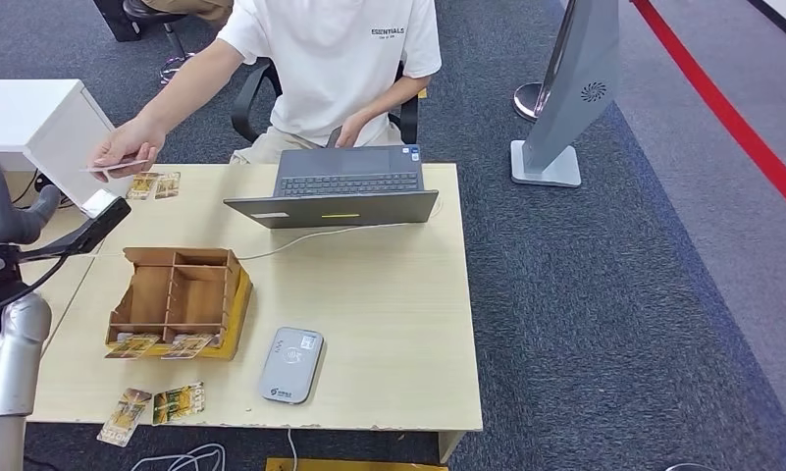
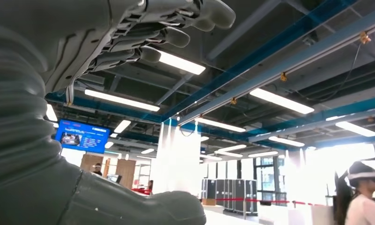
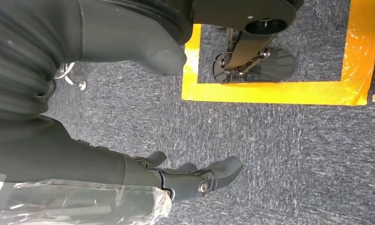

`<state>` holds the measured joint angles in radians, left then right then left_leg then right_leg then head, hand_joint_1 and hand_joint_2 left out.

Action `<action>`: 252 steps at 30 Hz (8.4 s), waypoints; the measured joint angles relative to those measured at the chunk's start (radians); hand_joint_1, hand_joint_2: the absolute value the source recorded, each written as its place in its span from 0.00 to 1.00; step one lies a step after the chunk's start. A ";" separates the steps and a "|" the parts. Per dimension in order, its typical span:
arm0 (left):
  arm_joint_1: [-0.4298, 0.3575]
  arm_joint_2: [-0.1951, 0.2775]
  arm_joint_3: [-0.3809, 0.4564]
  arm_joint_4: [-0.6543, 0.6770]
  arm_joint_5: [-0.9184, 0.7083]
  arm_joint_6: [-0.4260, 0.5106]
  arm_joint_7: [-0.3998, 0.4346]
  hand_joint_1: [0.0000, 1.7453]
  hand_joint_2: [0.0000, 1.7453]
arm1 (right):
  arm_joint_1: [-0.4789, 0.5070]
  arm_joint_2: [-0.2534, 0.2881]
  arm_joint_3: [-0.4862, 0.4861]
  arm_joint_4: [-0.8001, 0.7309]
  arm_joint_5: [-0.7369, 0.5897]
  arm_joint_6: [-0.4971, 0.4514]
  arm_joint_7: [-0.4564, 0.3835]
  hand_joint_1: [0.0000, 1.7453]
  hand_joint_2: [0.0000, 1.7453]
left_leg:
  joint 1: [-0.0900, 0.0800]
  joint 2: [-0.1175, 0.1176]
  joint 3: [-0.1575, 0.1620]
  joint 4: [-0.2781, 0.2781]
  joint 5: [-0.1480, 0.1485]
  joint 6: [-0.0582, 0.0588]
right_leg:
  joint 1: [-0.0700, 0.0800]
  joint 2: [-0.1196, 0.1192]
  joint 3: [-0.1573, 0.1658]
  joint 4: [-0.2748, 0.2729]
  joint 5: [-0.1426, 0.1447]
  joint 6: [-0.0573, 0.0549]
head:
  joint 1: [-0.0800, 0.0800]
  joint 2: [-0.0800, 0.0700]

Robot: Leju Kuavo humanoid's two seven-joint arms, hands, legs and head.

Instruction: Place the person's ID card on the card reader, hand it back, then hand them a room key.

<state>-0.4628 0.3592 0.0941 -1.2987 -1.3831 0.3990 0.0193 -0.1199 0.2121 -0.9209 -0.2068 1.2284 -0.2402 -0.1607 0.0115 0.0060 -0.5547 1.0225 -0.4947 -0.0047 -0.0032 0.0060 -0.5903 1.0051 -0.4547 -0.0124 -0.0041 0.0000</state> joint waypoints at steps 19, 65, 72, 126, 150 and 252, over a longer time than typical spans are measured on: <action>-0.004 0.001 -0.050 0.025 0.007 0.037 -0.006 1.00 1.00 | 0.003 0.000 0.000 0.000 -0.010 -0.004 -0.018 0.00 1.00 | 0.000 0.000 -0.001 0.000 0.000 0.000 | 0.000 0.000 -0.001 0.000 0.000 0.000 | 0.000 0.000; 0.412 -0.201 -0.564 -0.269 0.018 0.174 0.024 1.00 1.00 | 0.018 0.000 -0.010 0.000 -0.062 -0.032 0.006 0.00 1.00 | -0.001 0.000 -0.002 0.000 -0.002 0.002 | -0.001 0.000 -0.001 -0.001 -0.001 0.001 | -0.001 0.000; 0.461 -0.229 -0.569 -0.218 0.042 0.176 0.022 1.00 1.00 | 0.017 -0.004 -0.010 0.000 -0.057 -0.017 0.013 0.00 1.00 | -0.001 0.000 -0.003 0.000 -0.002 0.002 | -0.001 -0.001 -0.001 -0.001 -0.001 0.001 | 0.000 0.000; -0.137 -0.125 -0.366 -0.213 0.110 -0.158 0.043 1.00 1.00 | 0.018 -0.005 -0.001 0.002 -0.018 -0.016 0.006 0.00 1.00 | 0.000 -0.003 -0.003 0.000 0.005 0.002 | 0.000 -0.005 -0.001 0.000 0.003 -0.001 | 0.000 0.000; -0.243 -0.065 -0.332 0.150 0.141 -0.087 0.004 0.00 1.00 | 0.016 -0.005 0.005 0.002 -0.046 0.000 0.006 0.00 1.00 | -0.001 -0.001 -0.010 0.001 0.003 0.003 | -0.001 0.000 -0.008 -0.001 0.004 0.000 | 0.000 0.000; 0.565 -0.272 0.022 0.026 -0.100 0.292 -0.216 0.00 1.00 | 0.009 -0.006 0.023 0.006 -0.027 -0.034 0.043 0.00 1.00 | -0.001 -0.003 -0.009 0.000 0.001 0.005 | -0.001 -0.003 -0.007 -0.001 0.002 0.003 | 0.000 0.000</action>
<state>0.1022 0.0873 0.1164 -1.2729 -1.4827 0.6909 -0.1972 -0.1105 0.2064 -0.8976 -0.2003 1.2016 -0.2741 -0.1179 0.0109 0.0035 -0.5640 1.0223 -0.4941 0.0001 -0.0042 0.0027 -0.5970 1.0037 -0.4531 -0.0093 -0.0038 -0.0001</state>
